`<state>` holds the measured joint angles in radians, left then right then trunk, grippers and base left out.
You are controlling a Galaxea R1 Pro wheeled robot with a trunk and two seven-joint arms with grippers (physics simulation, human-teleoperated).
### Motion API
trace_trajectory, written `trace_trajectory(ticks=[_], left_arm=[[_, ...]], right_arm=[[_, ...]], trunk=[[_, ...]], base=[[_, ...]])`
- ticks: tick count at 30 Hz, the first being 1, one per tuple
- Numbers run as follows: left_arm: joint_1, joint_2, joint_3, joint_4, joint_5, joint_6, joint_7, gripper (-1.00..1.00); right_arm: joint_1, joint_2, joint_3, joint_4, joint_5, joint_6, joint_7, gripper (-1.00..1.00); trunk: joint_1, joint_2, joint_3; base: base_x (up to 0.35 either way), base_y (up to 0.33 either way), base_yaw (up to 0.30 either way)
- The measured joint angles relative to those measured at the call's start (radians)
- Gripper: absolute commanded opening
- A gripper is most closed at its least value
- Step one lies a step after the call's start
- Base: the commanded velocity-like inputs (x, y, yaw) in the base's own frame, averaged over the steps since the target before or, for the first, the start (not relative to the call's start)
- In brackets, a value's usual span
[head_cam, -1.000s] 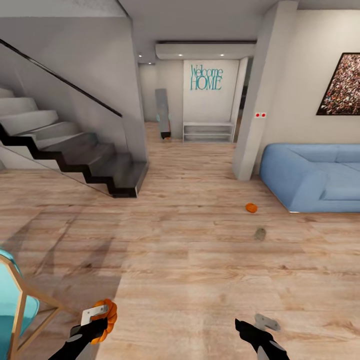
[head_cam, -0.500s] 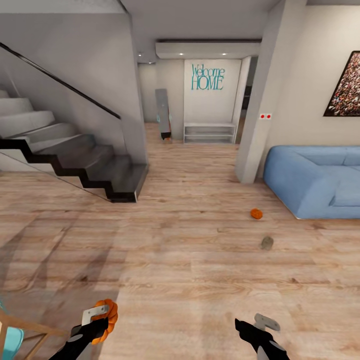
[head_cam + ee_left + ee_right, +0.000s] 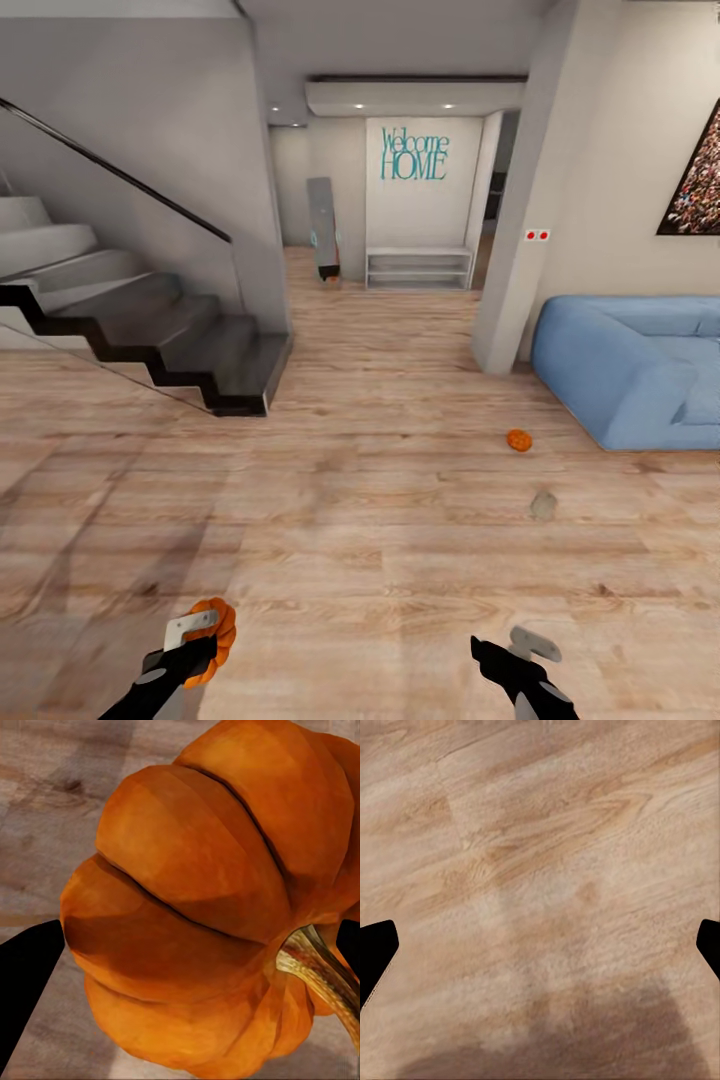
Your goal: Place each of the two pumpkins and all three candles from the living room inside a cabinet in the living room (use any cabinet), then make sure every cabinet is closed, and position the cauldron so it is next to a table in the living room.
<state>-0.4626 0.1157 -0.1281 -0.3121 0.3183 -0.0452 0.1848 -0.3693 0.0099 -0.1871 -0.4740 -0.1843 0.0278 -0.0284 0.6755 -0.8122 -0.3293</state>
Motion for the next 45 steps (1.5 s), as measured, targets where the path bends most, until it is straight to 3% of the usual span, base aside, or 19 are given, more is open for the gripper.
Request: trace_trajectory(ticks=[45], left_arm=[[0.000,-0.005,-0.001,0.007,-0.001,-0.010,0.000,-1.00]], right_arm=[[0.000,0.000,0.001,0.000,0.000,-0.011,-0.001,1.00]], trunk=[[0.000,0.000,0.000]], base=[[0.330,0.000,-0.030]])
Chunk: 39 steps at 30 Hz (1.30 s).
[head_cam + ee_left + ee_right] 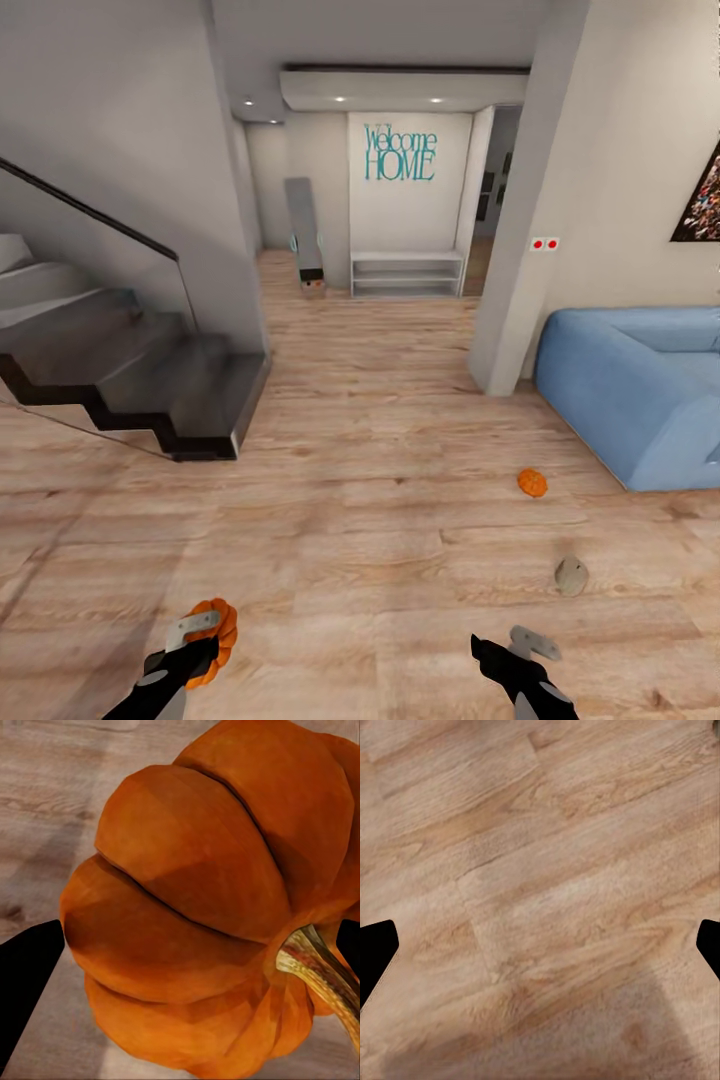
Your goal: Place each of the two pumpkins and all three candles from the living room inside a cabinet in the living room (use any cabinet), then make sure every cabinet is closed, and position the cauldron so it is next to a table in the living room.
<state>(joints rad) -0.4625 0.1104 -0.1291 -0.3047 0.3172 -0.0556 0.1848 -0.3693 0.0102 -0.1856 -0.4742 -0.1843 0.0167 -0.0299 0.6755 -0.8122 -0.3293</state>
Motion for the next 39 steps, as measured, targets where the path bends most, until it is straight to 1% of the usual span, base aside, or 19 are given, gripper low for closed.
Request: trace_trajectory(ticks=[7,15,35,39], left_arm=[[0.000,0.000,-0.001,0.000,0.000,-0.001,0.000,-1.00],[0.000,0.000,0.001,0.000,0.000,-0.001,0.000,-1.00],[0.000,0.000,0.000,0.000,0.000,-0.001,0.000,-1.00],[0.000,-0.001,-0.001,0.000,0.000,-0.001,0.000,-1.00]], right_arm=[[0.000,0.000,-0.001,0.000,0.000,0.000,0.000,1.00],[0.000,0.000,0.001,0.000,0.000,0.000,0.000,1.00],[0.000,0.000,0.001,0.006,0.000,0.000,0.000,1.00],[0.000,0.000,0.002,0.007,0.000,0.000,0.001,1.00]], trunk=[[0.000,0.000,0.000],[0.000,0.000,0.000],[0.000,0.000,0.000],[0.000,0.000,0.000]], base=[[0.330,0.000,-0.224],[0.330,0.000,-0.058],[0.330,0.000,-0.270],[0.330,0.025,-0.105]])
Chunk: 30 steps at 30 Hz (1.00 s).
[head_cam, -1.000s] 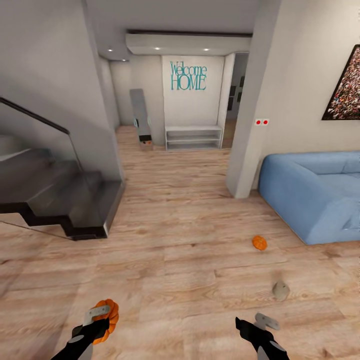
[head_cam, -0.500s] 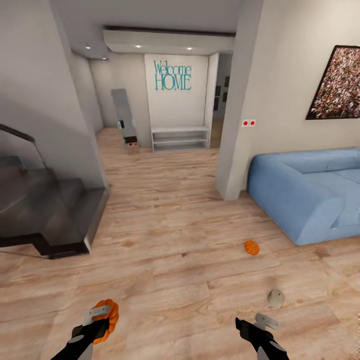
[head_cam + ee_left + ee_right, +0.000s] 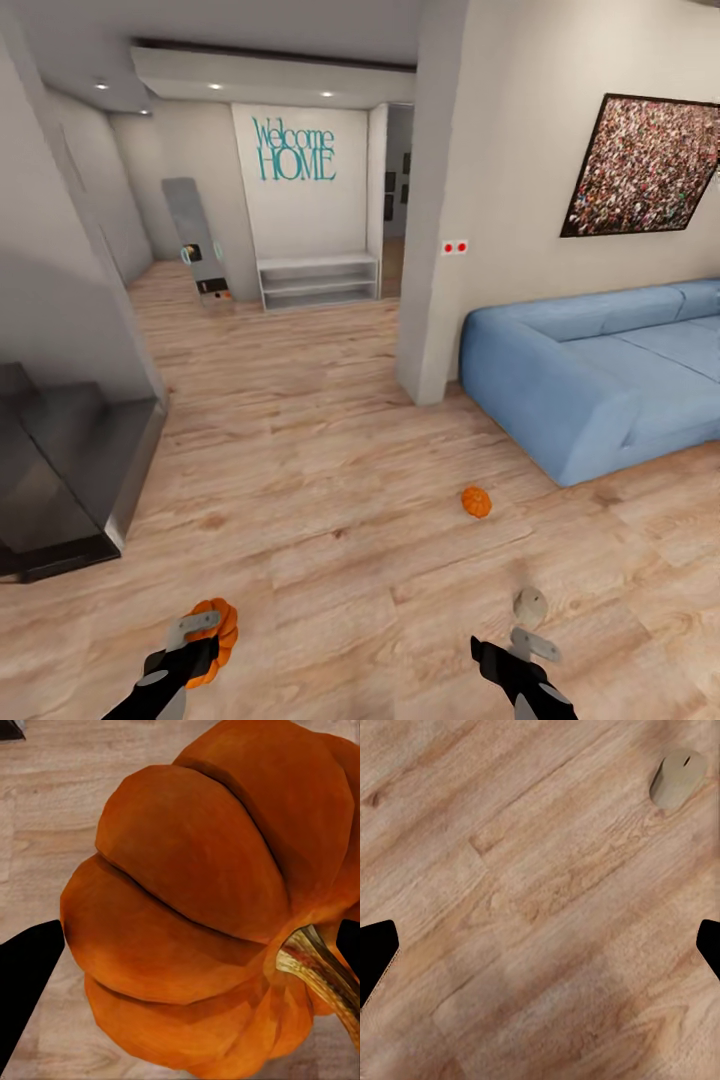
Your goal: Place each of the two pumpkins and all three candles from the living room inside a cabinet in the living room (use any cabinet), then make sure every cabinet is closed, and position the cauldron so it is next to a table in the living room.
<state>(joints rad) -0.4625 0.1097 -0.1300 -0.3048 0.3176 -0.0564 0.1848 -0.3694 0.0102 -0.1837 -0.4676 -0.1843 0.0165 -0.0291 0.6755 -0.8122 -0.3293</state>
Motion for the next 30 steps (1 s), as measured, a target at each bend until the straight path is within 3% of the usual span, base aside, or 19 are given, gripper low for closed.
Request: trace_trajectory(ticks=[22,30], left_arm=[[0.000,0.001,0.001,0.000,0.000,0.000,0.000,-1.00],[0.000,0.001,0.001,0.000,0.000,0.000,0.000,-1.00]], right_arm=[[0.000,0.000,0.001,0.001,0.001,-0.005,0.000,1.00],[0.000,0.000,0.000,0.002,0.000,-0.007,0.000,1.00]], trunk=[[0.000,0.000,0.000],[0.000,0.000,0.000]], base=[[0.321,0.115,-0.079],[0.301,0.150,-0.226]])
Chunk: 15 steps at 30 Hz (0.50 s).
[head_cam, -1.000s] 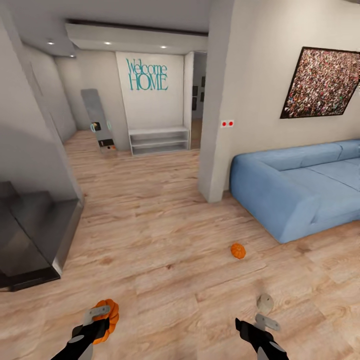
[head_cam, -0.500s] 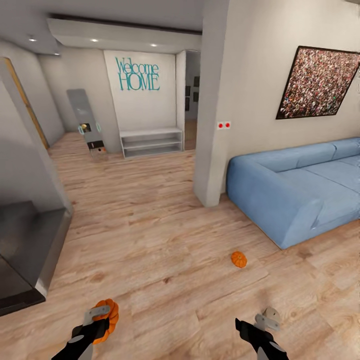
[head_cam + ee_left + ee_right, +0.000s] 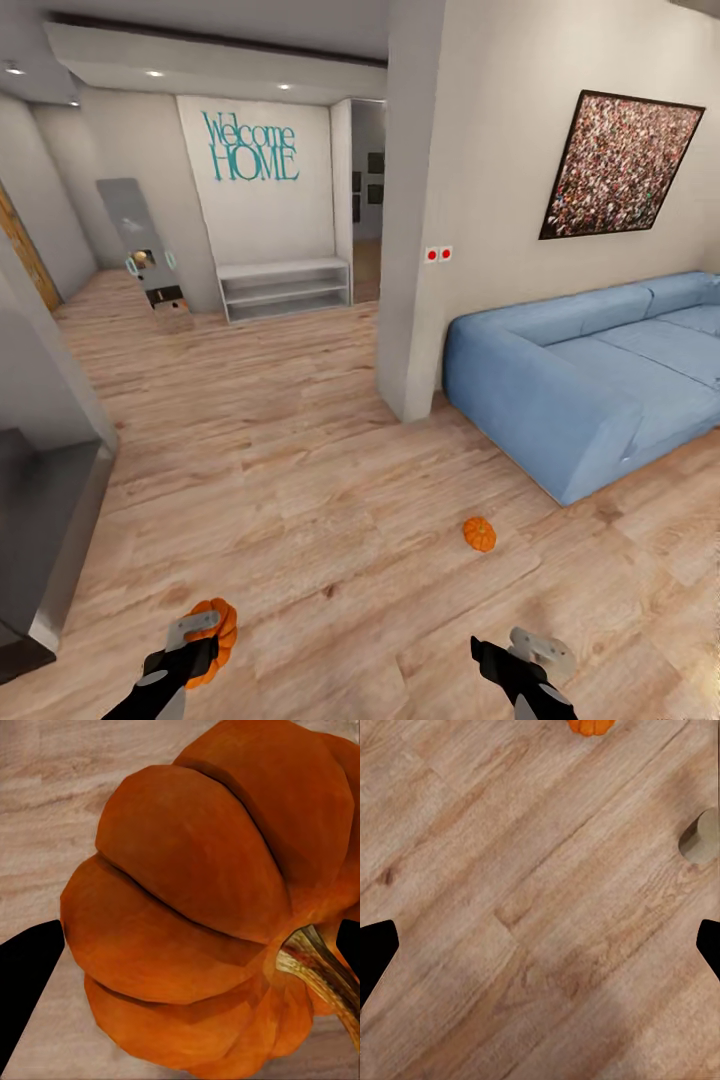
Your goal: Place each of the two pumpkins and all three candles from the living room inside a cabinet in the living room (use any cabinet), then make sure every cabinet is closed, and position the cauldron so it is next to a table in the living room.
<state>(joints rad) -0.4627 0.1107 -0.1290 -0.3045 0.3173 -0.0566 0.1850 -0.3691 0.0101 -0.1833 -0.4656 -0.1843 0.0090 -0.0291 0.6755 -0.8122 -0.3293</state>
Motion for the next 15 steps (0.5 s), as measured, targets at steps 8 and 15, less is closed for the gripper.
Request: trace_trajectory(ticks=[8,15], left_arm=[[0.000,0.000,0.000,0.000,0.000,0.000,0.000,-1.00],[0.000,0.000,0.000,0.000,0.000,0.000,0.000,-1.00]], right_arm=[[0.000,0.000,0.000,0.000,0.000,0.000,-0.001,1.00],[0.000,0.000,0.000,-0.001,0.000,-0.001,-0.001,1.00]], trunk=[[0.000,0.000,0.000],[0.000,0.000,0.000]], base=[[0.301,0.150,-0.277],[0.301,0.152,-0.211]])
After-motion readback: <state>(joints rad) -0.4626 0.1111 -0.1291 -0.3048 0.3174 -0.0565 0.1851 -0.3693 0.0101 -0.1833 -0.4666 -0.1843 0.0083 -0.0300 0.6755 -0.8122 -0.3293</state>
